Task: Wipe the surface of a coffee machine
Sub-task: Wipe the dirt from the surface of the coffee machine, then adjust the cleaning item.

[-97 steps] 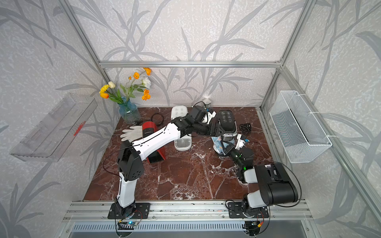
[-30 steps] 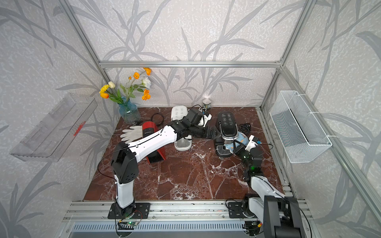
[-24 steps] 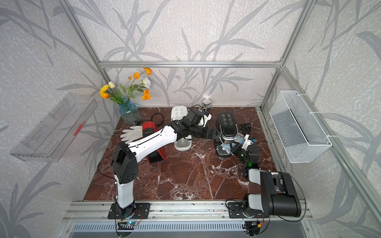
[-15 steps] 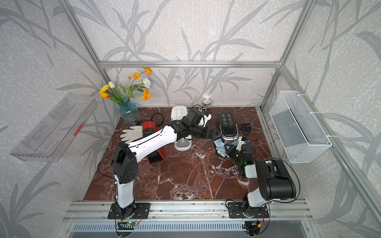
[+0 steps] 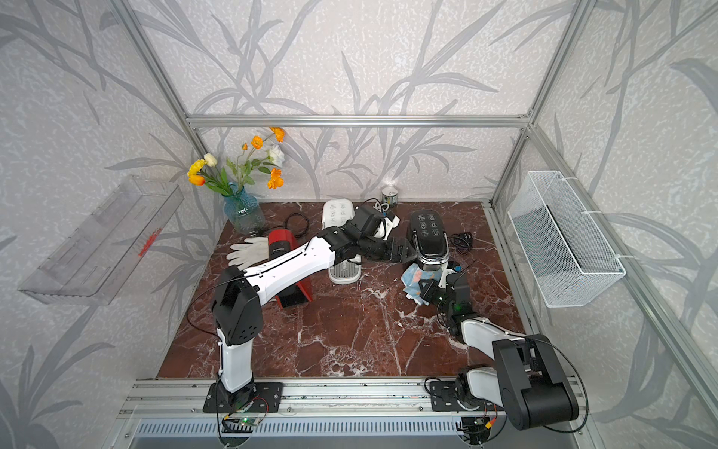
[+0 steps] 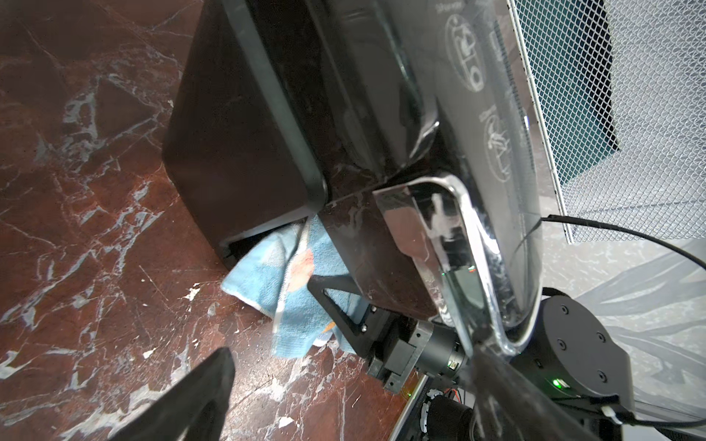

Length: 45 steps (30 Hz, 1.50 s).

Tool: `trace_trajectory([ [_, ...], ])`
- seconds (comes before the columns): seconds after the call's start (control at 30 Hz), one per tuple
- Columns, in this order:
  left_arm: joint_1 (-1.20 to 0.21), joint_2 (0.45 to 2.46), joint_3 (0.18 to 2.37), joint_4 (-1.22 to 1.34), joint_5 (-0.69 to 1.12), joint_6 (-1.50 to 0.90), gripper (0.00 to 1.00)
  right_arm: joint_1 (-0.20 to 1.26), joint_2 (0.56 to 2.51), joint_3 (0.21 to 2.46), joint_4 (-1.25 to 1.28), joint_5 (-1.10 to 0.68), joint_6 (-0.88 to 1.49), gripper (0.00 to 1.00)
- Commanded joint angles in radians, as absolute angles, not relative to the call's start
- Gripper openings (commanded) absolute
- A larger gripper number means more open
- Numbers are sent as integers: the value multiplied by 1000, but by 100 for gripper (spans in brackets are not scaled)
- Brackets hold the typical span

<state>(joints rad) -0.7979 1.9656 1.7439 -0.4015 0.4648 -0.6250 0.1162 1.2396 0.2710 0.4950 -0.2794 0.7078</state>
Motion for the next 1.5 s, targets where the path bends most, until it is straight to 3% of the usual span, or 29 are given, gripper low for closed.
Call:
trace_trajectory([
  [0.0,-801,1960,1739,-389,468,-619,95,68,1208,288,372,-233,647,1],
  [0.27,-796,1917,1669,-355,453,-620,95,58,1236,390,300,-161,553,1],
  [0.5,-794,1856,1599,-320,421,-608,95,81,1364,399,444,-266,626,1],
  [0.8,-793,1787,1490,-274,344,-559,94,103,1366,340,463,-309,632,1],
  [1.1,-793,1742,1492,-357,231,-449,98,91,1194,325,258,-240,573,1],
  [1.47,-755,1675,1462,-379,95,-422,100,-38,1006,368,67,-250,526,1],
])
